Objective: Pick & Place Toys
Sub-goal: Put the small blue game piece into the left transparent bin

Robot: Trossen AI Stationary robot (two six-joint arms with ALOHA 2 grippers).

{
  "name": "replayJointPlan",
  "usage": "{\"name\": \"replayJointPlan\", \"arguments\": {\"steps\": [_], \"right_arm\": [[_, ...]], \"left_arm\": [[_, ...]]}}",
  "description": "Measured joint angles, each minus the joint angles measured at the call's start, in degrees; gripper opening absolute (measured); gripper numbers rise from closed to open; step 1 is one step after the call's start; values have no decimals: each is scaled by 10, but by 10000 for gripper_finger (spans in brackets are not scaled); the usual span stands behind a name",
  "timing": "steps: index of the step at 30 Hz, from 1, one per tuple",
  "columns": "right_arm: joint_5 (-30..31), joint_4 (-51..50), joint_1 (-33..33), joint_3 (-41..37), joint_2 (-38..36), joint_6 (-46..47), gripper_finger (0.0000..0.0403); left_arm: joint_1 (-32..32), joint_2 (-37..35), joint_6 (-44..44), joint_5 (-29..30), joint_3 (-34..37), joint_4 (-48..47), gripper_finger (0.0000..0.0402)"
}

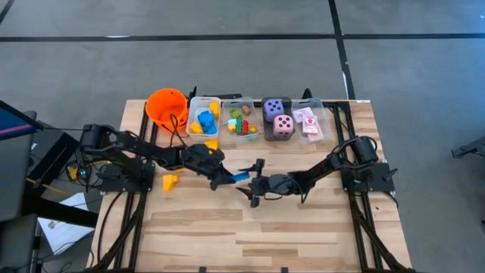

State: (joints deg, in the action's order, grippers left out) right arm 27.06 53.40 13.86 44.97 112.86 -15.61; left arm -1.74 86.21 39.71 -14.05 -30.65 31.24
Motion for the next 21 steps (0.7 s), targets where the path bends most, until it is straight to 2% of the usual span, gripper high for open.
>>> {"name": "replayJointPlan", "arguments": {"steps": [6,11,16,21], "right_arm": [[0,-4,-1,1,0,2,318],[0,-3,-1,1,0,6,292],[0,-2,-1,1,0,6,237],[23,-2,1,1,0,4,148]], "left_arm": [[0,-8,0,-22,0,-3,129],[0,-8,0,-24,0,-10,129],[0,-8,0,-24,0,-21,129],[0,-8,1,-22,0,-39,129]]}}
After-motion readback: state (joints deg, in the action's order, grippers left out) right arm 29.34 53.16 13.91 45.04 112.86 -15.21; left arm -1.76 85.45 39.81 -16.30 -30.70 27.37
